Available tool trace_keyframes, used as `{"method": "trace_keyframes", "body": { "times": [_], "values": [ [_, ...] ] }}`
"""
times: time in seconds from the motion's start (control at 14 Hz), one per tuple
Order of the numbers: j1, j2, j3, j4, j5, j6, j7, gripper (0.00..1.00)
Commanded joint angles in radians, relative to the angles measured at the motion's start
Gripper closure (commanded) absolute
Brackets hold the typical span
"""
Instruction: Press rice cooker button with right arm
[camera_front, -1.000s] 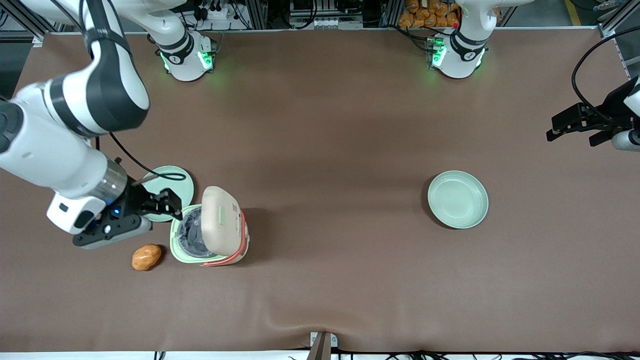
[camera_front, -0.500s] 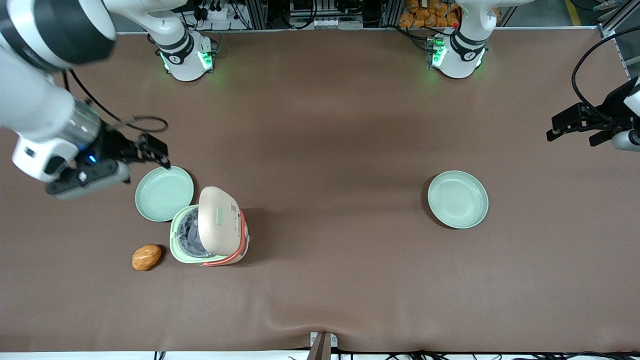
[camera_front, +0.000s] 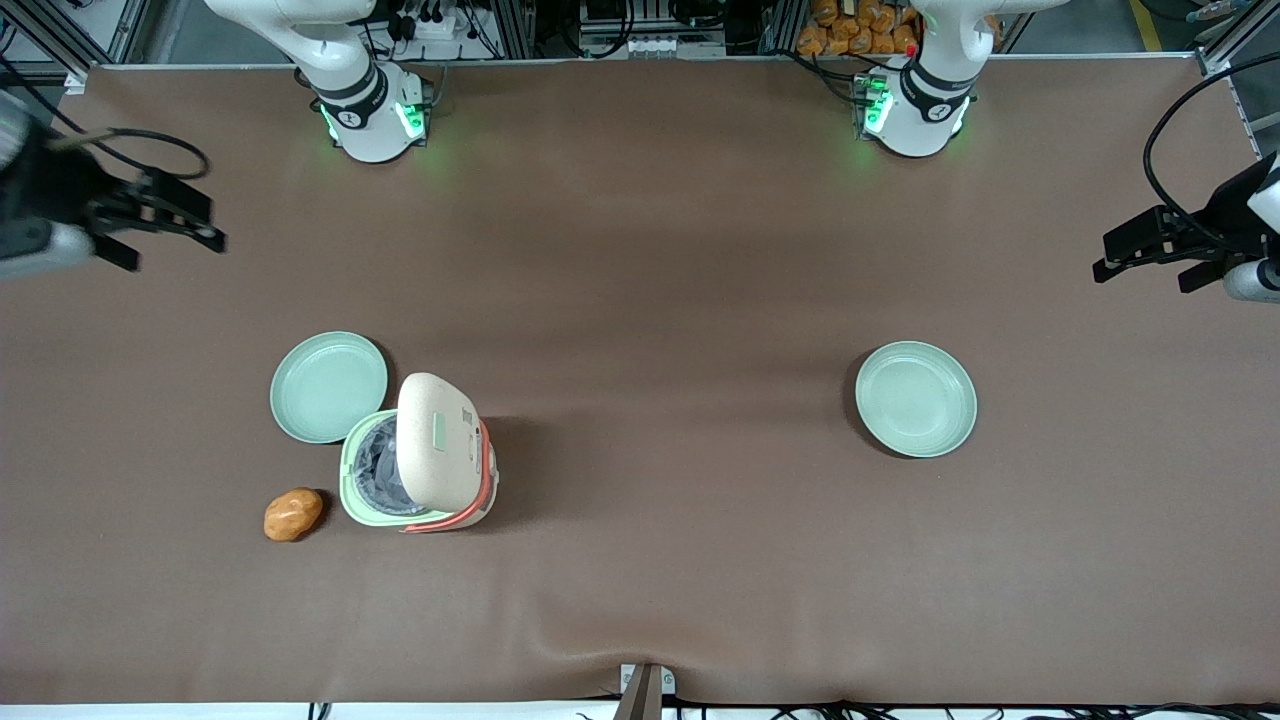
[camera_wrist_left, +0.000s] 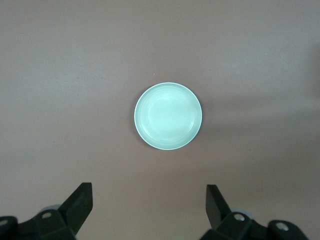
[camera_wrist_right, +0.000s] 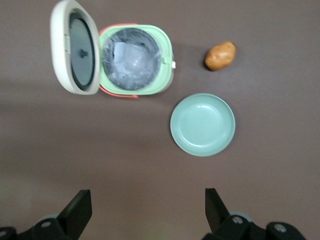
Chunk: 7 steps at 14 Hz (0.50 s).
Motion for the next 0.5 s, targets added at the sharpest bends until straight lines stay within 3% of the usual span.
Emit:
{"method": "trace_keyframes", "body": {
  "times": [0.0,0.21,0.43],
  "values": [
    [-0.018,-0.046,-0.033,-0.043,-0.009,-0.053,0.008,0.0],
    [-0.006,-0.048,-0.048,-0.048,-0.113,-0.055,0.006,0.0],
    [-0.004,-0.042,-0.048,-0.048,-0.129,-0.03,0.012,0.0]
  ]
}}
